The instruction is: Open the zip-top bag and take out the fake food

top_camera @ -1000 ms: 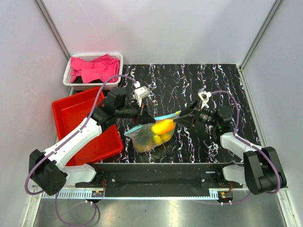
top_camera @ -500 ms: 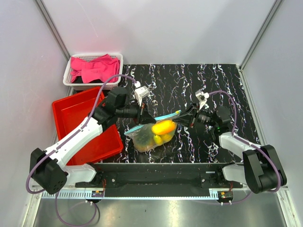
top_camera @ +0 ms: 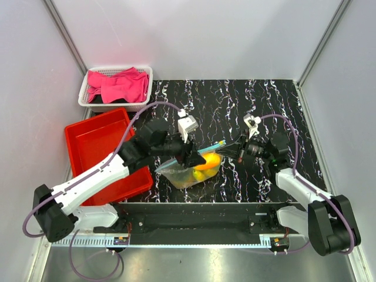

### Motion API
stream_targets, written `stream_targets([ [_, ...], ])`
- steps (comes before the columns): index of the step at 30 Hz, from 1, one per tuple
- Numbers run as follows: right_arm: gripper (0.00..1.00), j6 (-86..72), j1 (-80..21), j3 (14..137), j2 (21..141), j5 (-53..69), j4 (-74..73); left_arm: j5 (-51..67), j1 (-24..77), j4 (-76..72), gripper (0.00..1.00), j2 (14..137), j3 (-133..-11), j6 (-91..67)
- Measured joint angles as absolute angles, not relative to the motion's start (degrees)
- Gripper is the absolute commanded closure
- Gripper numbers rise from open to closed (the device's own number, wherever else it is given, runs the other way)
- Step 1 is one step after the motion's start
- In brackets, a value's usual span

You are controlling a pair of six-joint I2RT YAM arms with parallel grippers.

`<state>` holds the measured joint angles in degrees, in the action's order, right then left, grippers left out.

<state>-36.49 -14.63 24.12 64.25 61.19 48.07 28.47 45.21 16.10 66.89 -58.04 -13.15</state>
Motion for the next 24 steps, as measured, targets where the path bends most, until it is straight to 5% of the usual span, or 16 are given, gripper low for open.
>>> stream_targets([
  [7, 1.0, -34.5, -14.6, 24.2, 62.3, 61.3, 42.1, 23.6, 49.0, 13.1, 0.51, 71.9, -60.1, -14.1],
  [9, 1.0, -34.4, -14.6, 24.2, 62.3, 61.6, 41.6, 22.9, 49.0, 13.0, 0.63, 74.4, -61.3, -14.4],
  [10, 1.0, -34.5, -14.6, 24.2, 62.3, 61.8, 41.6, 22.5, 49.0, 13.0, 0.81, 75.5, -61.9, -14.7],
  [13, 0.92, -34.5, -14.6, 24.2, 62.3, 62.6, 41.7, 21.4, 49.0, 13.3, 1.0, 77.5, -62.6, -15.2],
  [14, 0.8, -34.5, -14.6, 24.2, 62.3, 62.6, 41.7, 21.3, 49.0, 13.2, 1.0, 77.6, -62.7, -15.4],
  [17, 0.7, -34.7, -14.6, 24.2, 62.2, 62.7, 41.7, 21.3, 49.2, 13.4, 1.0, 77.6, -62.9, -15.3],
  [24, 0.67, -34.8, -14.6, 24.2, 61.8, 62.9, 42.0, 21.8, 49.2, 13.4, 1.0, 77.6, -63.0, -15.2],
])
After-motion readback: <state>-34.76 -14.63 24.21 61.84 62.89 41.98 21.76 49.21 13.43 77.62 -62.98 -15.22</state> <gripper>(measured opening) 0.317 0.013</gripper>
